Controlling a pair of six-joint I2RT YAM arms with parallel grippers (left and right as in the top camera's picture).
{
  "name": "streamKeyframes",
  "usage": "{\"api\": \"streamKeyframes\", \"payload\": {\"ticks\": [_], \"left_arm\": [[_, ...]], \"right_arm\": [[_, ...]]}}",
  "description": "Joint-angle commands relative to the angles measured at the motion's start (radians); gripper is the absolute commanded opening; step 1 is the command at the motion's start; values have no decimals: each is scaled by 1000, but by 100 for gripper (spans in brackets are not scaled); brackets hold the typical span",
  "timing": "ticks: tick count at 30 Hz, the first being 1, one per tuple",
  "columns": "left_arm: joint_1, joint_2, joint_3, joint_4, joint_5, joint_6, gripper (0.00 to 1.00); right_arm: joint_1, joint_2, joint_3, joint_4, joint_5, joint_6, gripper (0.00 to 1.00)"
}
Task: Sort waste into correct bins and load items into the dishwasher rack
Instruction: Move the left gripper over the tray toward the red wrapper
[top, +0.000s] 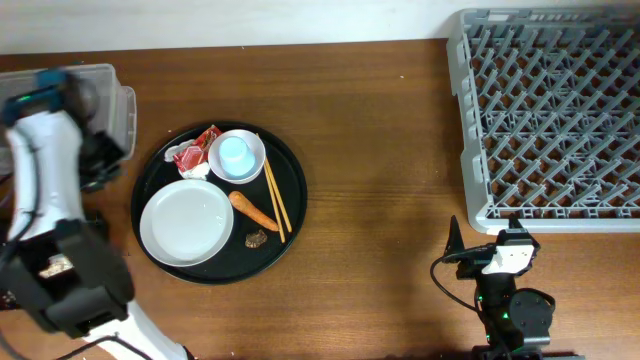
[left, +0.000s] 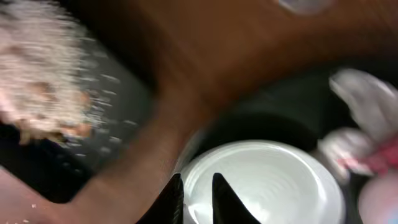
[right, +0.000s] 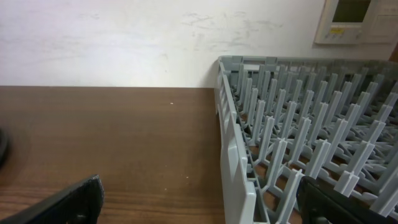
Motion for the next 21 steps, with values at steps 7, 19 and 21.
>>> {"api": "streamKeyframes", "payload": {"ticks": [7,19,21], "left_arm": [[430,-30,16,53,0,-88,1],[509,-24,16,60,362,-4,41],[502,-26,16,72,718,134,34]], "right_arm": [[-6,-6,-5,-6,11,-3,98],[-6,-6,-5,-6,11,-3,98],[-6,-6,-5,-6,11,-3,98]]}}
